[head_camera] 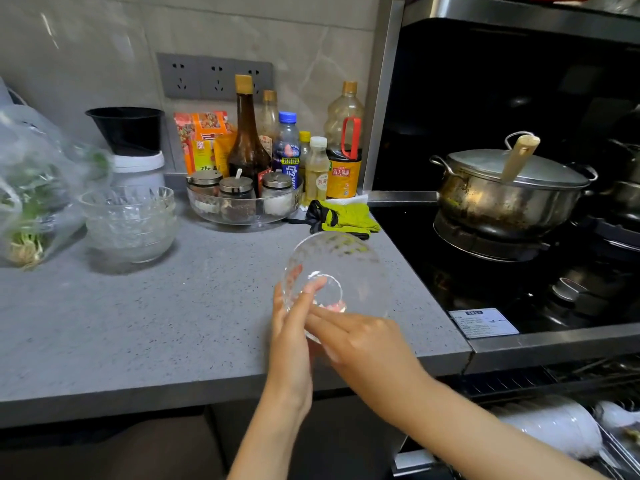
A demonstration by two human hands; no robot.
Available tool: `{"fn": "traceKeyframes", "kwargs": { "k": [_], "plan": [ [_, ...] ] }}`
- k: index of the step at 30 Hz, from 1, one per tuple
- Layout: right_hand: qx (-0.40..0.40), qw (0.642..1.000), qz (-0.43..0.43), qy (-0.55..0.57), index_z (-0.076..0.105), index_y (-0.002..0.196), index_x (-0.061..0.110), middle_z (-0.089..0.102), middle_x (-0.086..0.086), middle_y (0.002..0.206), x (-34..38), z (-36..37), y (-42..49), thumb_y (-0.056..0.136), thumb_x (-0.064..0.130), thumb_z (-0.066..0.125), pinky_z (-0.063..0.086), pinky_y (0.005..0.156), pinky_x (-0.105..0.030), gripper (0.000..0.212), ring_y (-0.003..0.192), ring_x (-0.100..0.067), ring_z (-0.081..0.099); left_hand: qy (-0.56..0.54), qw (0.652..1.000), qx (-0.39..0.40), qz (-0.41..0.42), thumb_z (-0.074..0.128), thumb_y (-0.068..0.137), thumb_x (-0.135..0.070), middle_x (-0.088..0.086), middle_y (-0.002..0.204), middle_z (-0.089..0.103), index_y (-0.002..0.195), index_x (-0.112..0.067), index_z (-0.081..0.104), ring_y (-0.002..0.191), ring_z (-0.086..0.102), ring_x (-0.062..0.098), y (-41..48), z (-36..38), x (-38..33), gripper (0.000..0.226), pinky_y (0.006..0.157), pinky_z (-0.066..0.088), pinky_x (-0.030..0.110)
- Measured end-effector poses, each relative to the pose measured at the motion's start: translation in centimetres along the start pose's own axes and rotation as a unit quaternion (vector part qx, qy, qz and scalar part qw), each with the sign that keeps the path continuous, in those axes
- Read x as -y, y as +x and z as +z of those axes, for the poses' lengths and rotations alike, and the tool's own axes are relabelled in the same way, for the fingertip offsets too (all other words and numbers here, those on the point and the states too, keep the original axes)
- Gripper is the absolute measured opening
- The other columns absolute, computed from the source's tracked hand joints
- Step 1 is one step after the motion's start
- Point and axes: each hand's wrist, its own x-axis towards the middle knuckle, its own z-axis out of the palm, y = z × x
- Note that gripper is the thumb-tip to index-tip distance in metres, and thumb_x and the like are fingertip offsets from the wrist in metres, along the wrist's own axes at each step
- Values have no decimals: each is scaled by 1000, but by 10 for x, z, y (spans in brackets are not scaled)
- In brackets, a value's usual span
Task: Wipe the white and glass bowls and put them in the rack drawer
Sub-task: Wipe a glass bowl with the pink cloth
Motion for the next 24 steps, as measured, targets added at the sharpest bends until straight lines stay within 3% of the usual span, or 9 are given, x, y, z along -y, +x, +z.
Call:
{"fn": "traceKeyframes", "kwargs": {
  "k": [3,5,7,10,13,15,17,20,24],
  "plan": [
    [7,1000,-17,24,68,116,19,70,5,114,-2,3,-8,71,9,66,52,48,-24,46,78,-13,71,13,1000,-5,-15,45,88,-47,-3,113,71,121,-34,56,94,71,26,3,-2,-1,37,79,53,39],
    [44,995,-86,-10,71,110,17,70,0,115,-18,-4,-15,69,8,72,57,59,-25,42,91,-17,71,38,999,9,-10,44,84,-50,1,110,72,119,-33,57,93,71,27,9,-15,-8,42,69,56,36],
    [61,990,-113,-58,74,102,15,71,-5,111,-32,-10,-18,62,5,78,59,67,-27,41,94,-21,71,59,998,28,-8,48,79,-51,-1,109,72,119,-33,58,94,71,26,10,-21,-12,45,70,59,37],
    [45,991,-99,-80,75,99,13,72,-5,107,-28,-9,-15,63,7,68,58,62,-25,38,89,-19,72,38,999,24,-6,67,69,-47,-6,116,69,121,-31,60,102,68,24,6,-13,-9,54,82,56,41],
    [27,1000,-5,-9,73,108,16,72,1,111,-8,-5,-10,54,1,83,51,52,-19,56,85,-12,72,13,1000,-7,14,71,69,-35,-17,117,66,124,-24,61,105,67,19,2,3,-2,57,88,51,37],
    [23,999,33,35,71,113,17,70,3,115,1,-4,-9,49,5,91,51,53,-19,68,88,-11,71,1,1000,-22,5,71,69,-41,-11,112,69,124,-26,59,104,68,22,4,5,-1,58,85,52,35],
    [34,999,-13,34,71,113,16,70,1,115,-3,-5,-13,52,6,90,53,57,-20,65,93,-13,70,20,1000,-5,-11,56,77,-49,1,111,71,122,-28,59,98,70,26,7,-1,-9,50,81,54,37],
    [53,996,-72,-14,75,105,16,72,-1,110,-21,-12,-16,49,9,92,56,69,-24,58,94,-17,71,75,996,37,-17,44,86,-45,5,110,71,122,-28,58,90,72,27,14,-17,-23,42,75,58,39],
    [30,999,-40,-22,77,95,19,74,3,103,-21,-11,-7,49,9,86,54,60,-20,47,86,-14,72,45,999,29,2,68,72,-46,4,122,66,117,-33,62,102,68,26,9,-8,-17,47,87,54,42]
  ]
}}
